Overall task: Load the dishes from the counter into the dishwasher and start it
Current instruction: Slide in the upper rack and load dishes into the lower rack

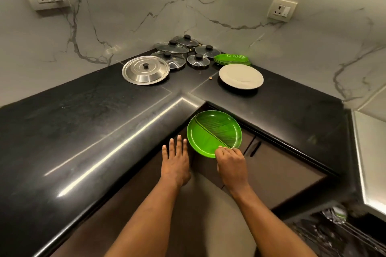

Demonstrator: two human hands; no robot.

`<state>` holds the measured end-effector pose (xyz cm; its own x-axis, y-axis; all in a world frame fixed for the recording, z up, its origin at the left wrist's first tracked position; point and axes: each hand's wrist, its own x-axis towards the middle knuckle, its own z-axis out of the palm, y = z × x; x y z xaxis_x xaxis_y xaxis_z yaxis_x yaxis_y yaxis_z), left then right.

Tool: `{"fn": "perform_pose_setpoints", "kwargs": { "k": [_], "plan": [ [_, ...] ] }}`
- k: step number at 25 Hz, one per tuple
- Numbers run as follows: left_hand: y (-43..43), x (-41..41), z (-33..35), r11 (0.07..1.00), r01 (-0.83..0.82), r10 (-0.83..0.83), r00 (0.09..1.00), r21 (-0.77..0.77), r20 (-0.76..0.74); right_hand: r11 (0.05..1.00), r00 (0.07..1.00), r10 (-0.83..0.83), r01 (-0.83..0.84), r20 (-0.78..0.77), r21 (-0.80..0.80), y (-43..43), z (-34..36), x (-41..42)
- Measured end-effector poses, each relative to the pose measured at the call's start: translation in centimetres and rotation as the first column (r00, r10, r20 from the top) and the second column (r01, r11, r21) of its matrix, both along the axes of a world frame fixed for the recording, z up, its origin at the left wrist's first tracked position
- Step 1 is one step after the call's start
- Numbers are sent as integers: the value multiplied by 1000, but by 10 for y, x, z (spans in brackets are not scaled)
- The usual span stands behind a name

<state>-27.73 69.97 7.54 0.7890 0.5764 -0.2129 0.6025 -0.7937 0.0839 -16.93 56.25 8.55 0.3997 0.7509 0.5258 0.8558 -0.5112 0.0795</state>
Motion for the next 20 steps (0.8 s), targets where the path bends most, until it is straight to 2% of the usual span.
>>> {"fn": "perform_pose_setpoints", "kwargs": {
  "k": [12,20],
  "plan": [
    [-124,-94,-12,997,61,-62,998,-45,-30,997,994,-82,82,-70,-5,-143,-20,-99],
    [-246,-181,-31,980,186,-193,976,-77,-105,979,965,-192,175,-177,-109,-266,-34,-194]
  ]
}}
